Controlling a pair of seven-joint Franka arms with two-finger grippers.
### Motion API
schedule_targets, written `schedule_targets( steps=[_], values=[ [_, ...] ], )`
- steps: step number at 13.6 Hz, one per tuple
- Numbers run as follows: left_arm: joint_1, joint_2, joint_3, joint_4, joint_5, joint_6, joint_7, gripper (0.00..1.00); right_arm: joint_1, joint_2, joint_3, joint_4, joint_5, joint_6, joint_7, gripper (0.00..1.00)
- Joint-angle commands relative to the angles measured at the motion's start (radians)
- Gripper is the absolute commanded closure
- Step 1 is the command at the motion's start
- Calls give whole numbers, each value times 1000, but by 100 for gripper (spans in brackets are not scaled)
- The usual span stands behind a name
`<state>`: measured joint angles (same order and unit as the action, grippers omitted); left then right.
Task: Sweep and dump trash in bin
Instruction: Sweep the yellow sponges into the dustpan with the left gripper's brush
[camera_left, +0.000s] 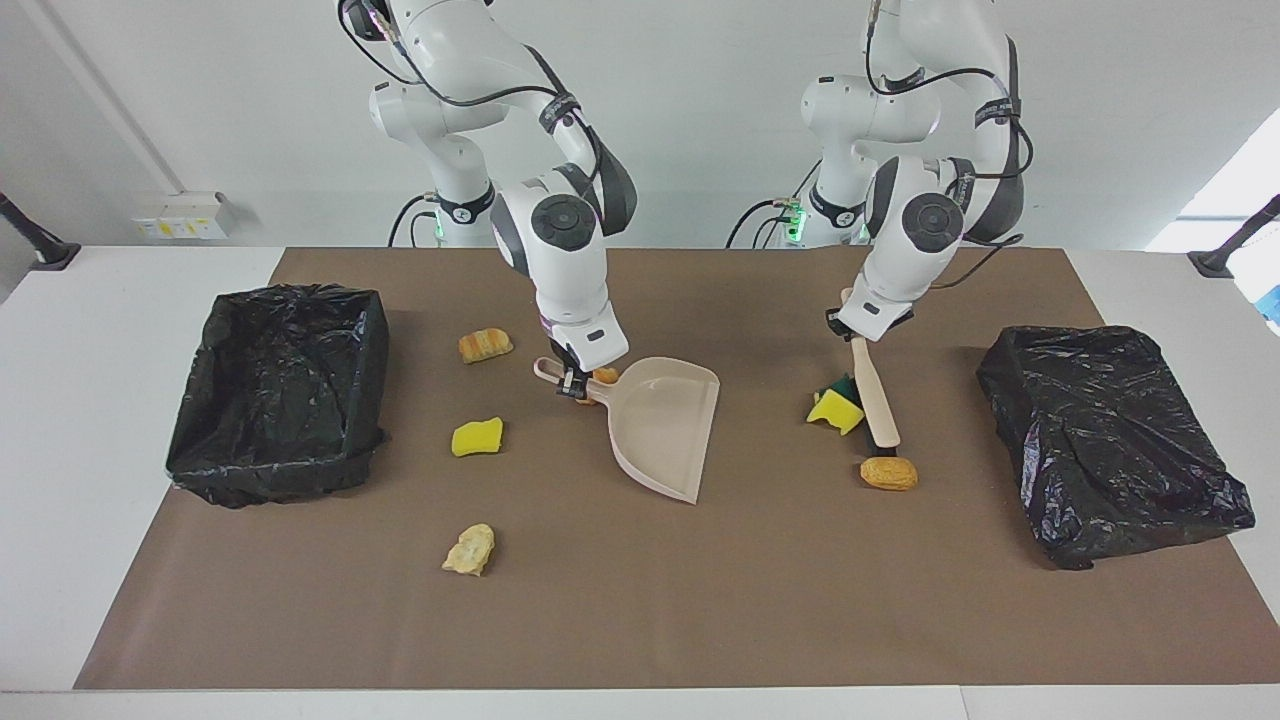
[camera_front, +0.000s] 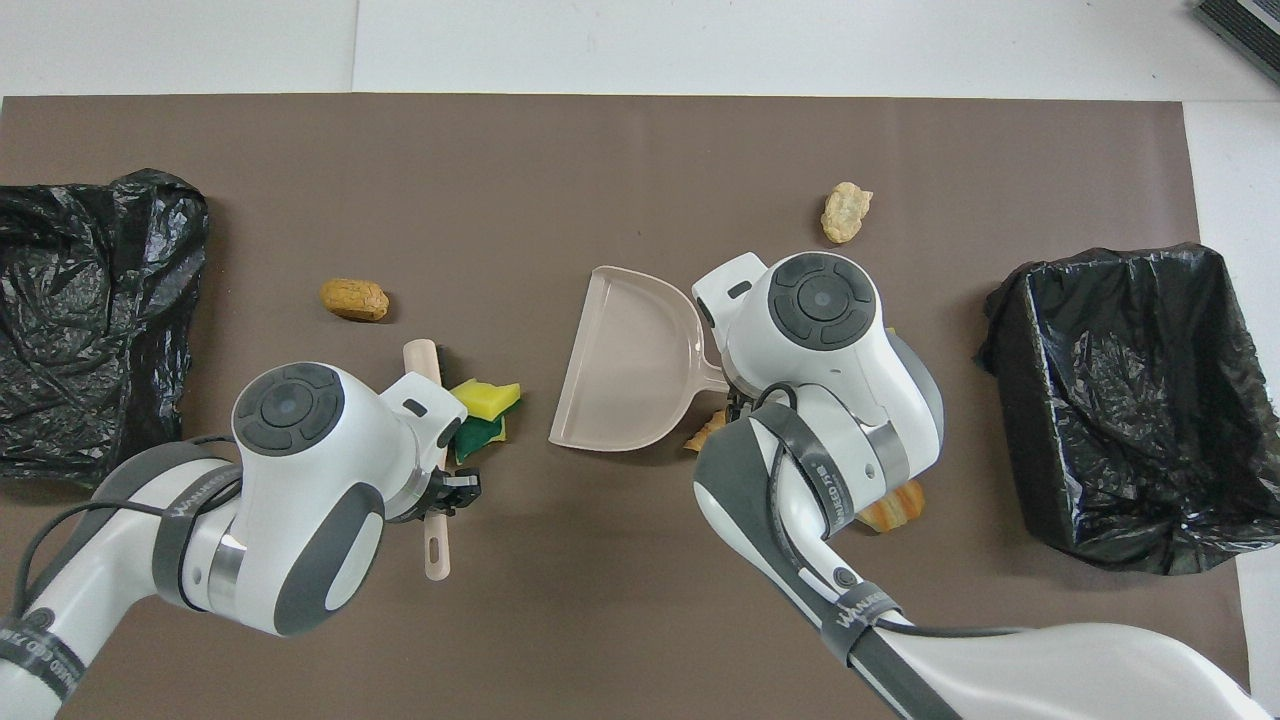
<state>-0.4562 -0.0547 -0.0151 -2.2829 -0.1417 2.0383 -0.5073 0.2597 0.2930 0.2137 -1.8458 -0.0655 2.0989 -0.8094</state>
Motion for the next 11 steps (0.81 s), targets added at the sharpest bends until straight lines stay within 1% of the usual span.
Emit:
schedule_targets(
  steps=[1, 4, 6, 9, 10, 11],
  values=[
    [-56, -24, 17, -21, -51, 57, -31, 100, -4, 5, 6, -15, 7, 26, -16, 100],
    [-110, -13, 14, -4, -78, 115, -94, 100, -10, 8, 6, -15, 7, 26, -17, 100],
    [-142, 5, 14, 32, -99, 126, -132, 100, -17, 8, 7, -15, 7, 26, -33, 100],
    [-150, 35, 7, 74, -165, 167, -146, 100, -2, 9, 7, -23, 9, 29, -31, 100],
    [-157, 36, 0, 83, -165, 168, -143, 100, -2, 9, 7, -30, 15, 38, -31, 100],
    [-153, 23, -3, 92, -165, 161, -132, 100, -2, 8, 7, -42, 15, 67, -33, 100]
  ],
)
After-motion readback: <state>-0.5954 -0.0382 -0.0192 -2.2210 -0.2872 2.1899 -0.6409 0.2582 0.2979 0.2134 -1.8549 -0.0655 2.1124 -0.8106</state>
